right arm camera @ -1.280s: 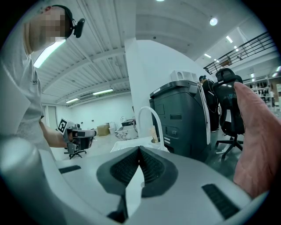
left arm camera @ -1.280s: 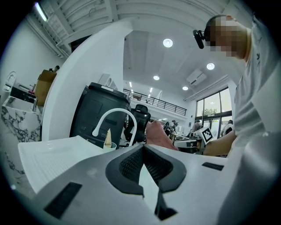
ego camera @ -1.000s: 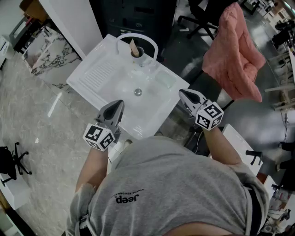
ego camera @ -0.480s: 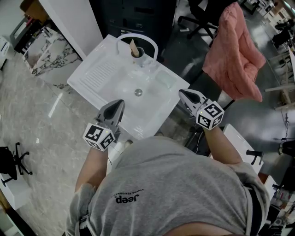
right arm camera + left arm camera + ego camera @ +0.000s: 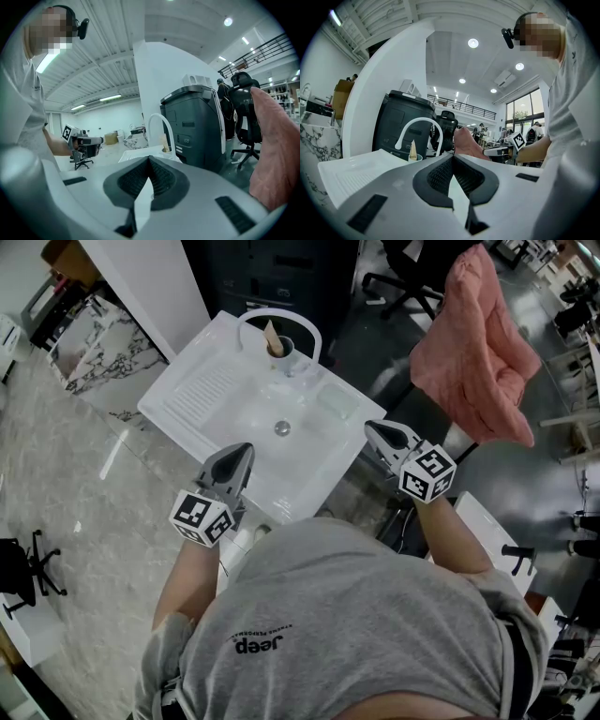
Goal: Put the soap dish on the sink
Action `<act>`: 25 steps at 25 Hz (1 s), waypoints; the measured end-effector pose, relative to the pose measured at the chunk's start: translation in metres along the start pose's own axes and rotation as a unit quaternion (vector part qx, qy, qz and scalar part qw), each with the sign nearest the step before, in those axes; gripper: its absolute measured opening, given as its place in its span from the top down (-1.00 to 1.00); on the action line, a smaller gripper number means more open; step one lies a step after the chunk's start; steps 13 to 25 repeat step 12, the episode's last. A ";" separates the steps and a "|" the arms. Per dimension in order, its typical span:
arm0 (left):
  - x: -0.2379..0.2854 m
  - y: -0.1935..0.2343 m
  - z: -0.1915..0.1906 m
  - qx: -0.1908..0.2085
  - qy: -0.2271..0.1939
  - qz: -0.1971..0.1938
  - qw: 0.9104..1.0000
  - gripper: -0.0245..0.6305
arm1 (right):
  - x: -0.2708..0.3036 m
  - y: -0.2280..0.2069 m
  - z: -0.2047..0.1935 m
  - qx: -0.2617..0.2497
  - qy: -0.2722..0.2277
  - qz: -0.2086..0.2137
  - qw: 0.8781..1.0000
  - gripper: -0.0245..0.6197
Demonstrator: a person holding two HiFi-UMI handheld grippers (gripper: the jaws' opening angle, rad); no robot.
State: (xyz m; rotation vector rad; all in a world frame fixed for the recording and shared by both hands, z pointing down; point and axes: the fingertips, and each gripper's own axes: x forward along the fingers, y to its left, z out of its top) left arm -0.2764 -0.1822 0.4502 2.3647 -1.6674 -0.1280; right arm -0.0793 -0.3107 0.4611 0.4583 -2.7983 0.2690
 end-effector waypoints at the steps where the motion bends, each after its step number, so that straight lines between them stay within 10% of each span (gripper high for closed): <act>1: 0.000 0.000 0.000 0.000 0.000 0.000 1.000 0.89 | 0.000 0.000 0.000 0.000 0.000 0.001 1.000 0.75; 25: 0.000 -0.003 -0.002 -0.001 -0.002 -0.001 1.000 0.89 | 0.000 0.003 -0.001 -0.006 -0.002 0.004 1.000 0.75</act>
